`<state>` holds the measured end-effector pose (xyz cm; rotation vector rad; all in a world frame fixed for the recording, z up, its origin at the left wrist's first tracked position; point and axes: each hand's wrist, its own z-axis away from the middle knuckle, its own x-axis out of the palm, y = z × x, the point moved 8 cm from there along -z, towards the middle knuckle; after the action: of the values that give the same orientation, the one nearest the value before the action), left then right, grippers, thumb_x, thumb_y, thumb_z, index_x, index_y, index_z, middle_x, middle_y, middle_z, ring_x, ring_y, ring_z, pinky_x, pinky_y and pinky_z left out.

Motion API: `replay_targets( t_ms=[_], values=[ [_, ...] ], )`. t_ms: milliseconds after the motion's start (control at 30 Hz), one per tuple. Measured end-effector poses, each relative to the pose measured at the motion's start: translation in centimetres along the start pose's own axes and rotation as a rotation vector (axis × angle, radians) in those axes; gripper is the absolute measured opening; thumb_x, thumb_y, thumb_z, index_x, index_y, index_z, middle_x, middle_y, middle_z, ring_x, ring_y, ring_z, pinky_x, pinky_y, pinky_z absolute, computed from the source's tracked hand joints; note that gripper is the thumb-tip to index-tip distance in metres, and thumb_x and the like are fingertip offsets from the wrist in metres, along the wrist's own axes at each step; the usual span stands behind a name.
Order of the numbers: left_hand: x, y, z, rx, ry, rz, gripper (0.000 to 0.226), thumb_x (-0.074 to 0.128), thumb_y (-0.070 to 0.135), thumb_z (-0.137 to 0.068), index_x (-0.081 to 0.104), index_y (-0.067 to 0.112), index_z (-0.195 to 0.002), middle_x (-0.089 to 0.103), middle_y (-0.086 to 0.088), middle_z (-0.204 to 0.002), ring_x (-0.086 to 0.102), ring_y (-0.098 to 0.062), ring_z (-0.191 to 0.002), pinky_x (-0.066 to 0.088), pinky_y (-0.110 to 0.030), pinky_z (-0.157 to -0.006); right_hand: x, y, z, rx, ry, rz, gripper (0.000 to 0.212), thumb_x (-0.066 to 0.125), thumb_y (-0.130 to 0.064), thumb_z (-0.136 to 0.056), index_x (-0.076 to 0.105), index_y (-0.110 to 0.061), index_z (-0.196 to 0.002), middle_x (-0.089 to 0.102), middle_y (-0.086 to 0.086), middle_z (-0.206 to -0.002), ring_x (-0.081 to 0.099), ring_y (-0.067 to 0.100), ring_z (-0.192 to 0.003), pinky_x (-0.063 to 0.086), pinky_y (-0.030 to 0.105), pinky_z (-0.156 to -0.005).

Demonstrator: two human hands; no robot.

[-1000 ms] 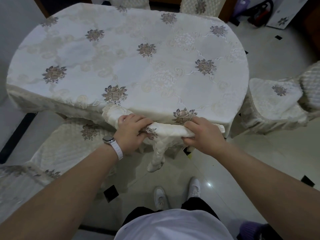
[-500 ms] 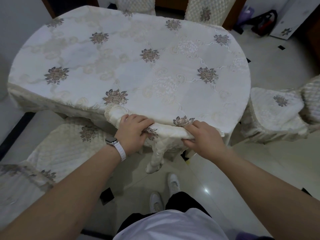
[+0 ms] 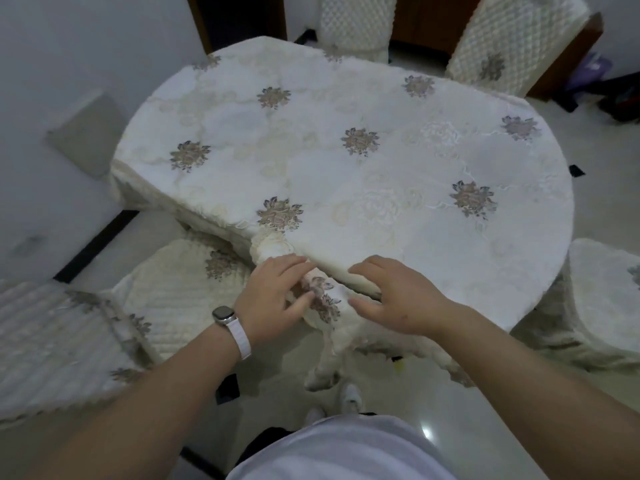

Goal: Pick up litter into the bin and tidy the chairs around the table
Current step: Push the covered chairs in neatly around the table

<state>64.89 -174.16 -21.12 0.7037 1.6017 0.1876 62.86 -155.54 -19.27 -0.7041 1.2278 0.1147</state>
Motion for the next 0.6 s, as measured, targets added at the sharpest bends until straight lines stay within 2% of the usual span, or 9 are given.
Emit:
replay_targets(
  t_ms=[100, 167, 300, 467, 600],
  values=[
    [-2.7, -2.1, 1.3, -0.085, 0.086, -0.12, 0.046, 0.054, 0.039, -0.089, 0.066, 0.015, -0.126, 0.063, -0.006, -0.13, 0.055, -0.026, -0.123, 0.044, -0.05, -0.103, -0.2, -2.5, -3.2, -0.149, 0.022, 0.123, 0.045, 0.045, -0.056, -0.09, 0.054, -0.029, -0.125, 0.055, -0.008, -0.115, 0.052, 0.015, -0.101, 0.044, 0.03, -0.077],
    [-4.5, -3.7, 2.8, -0.147, 0.134, -0.218, 0.043, 0.056, 0.037, -0.09, 0.067, 0.015, -0.126, 0.064, -0.007, -0.129, 0.057, -0.029, -0.121, 0.046, -0.052, -0.1, 0.2, -4.5, -5.2, -0.239, 0.031, 0.147, 0.05, 0.042, -0.055, -0.088, 0.057, -0.024, -0.124, 0.059, -0.004, -0.117, 0.055, 0.019, -0.102, 0.047, 0.033, -0.08],
    [-7.8, -6.5, 7.3, -0.302, 0.195, -0.365, 0.042, 0.056, 0.036, -0.09, 0.065, 0.016, -0.126, 0.063, -0.009, -0.129, 0.057, -0.032, -0.121, 0.045, -0.055, -0.098, 1.7, -8.9, -8.3, -0.404, 0.029, 0.18, 0.051, 0.051, -0.05, -0.086, 0.062, -0.016, -0.122, 0.062, 0.004, -0.121, 0.058, 0.026, -0.106, 0.052, 0.041, -0.083],
    [-11.4, -10.0, 14.0, -0.539, 0.26, -0.472, 0.046, 0.05, 0.04, -0.09, 0.065, 0.016, -0.127, 0.062, -0.013, -0.131, 0.057, -0.037, -0.121, 0.046, -0.058, -0.096, 4.3, -15.4, -10.9, -0.566, -0.009, 0.238, 0.051, 0.061, -0.05, -0.084, 0.063, -0.017, -0.124, 0.061, 0.003, -0.127, 0.057, 0.024, -0.113, 0.05, 0.038, -0.09],
    [-14.0, -13.8, 18.7, -0.7, 0.304, -0.497, 0.048, 0.047, 0.042, -0.088, 0.066, 0.019, -0.126, 0.062, -0.008, -0.132, 0.056, -0.034, -0.122, 0.046, -0.057, -0.097, 6.5, -20.4, -13.5, -0.615, -0.064, 0.284, 0.056, 0.05, -0.057, -0.087, 0.059, -0.021, -0.129, 0.057, 0.001, -0.133, 0.052, 0.023, -0.121, 0.045, 0.038, -0.098]
  ],
)
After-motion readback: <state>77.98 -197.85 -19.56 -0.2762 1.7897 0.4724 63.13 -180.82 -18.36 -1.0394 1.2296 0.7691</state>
